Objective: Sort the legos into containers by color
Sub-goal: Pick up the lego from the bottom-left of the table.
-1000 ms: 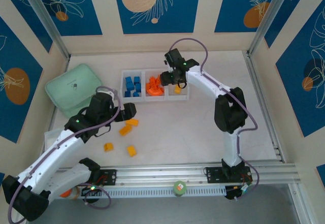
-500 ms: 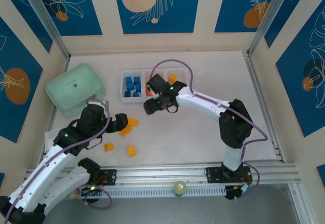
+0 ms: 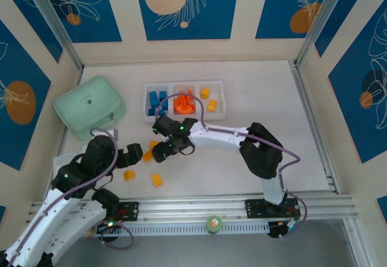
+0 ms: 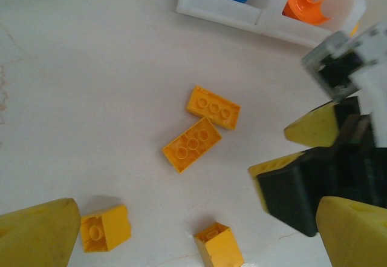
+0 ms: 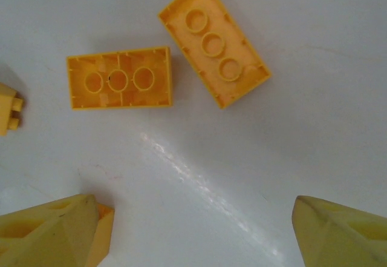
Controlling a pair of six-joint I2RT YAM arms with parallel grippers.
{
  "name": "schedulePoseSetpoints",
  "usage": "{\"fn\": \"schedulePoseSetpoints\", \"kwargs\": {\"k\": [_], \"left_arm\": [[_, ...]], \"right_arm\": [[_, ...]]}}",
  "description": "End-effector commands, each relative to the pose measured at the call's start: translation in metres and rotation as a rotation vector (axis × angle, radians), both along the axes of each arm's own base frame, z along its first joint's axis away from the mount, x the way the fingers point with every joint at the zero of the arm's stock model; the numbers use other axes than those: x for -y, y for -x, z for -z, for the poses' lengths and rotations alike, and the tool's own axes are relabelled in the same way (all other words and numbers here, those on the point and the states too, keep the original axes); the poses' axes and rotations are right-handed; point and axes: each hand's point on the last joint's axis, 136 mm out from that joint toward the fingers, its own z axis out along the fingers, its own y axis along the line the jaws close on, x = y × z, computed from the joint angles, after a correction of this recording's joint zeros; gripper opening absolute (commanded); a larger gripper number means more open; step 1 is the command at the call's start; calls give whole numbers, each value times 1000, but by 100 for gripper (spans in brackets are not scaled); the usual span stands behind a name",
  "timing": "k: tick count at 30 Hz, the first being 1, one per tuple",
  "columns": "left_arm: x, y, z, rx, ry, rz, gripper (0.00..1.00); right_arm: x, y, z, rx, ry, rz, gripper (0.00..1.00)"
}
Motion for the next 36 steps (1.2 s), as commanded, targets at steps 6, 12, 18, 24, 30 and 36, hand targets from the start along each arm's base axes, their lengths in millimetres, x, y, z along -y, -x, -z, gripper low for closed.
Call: {"fn": "schedulePoseSetpoints", "kwargs": {"k": [6, 12, 18, 24, 30, 36], "left_arm": [[-17, 5, -10, 26, 10, -93, 99], [-25, 7, -21, 58, 18, -129, 99], [-27, 7, -23, 64, 24, -147, 99], [-27, 6, -27, 78, 49, -162, 99], [-29, 6, -31, 88, 45, -172, 99], [-29, 6, -31, 89, 46, -174, 99]], "right_arm": [[-46, 4, 0, 9, -63, -12, 87], [-59, 2, 15, 6, -48, -14, 88], [-64, 3, 28, 21, -18, -37, 88], [-72, 3, 39, 37, 2, -57, 86], [-78, 1, 50, 63, 37, -67, 83], [-79, -2, 54, 87, 59, -76, 76]]}}
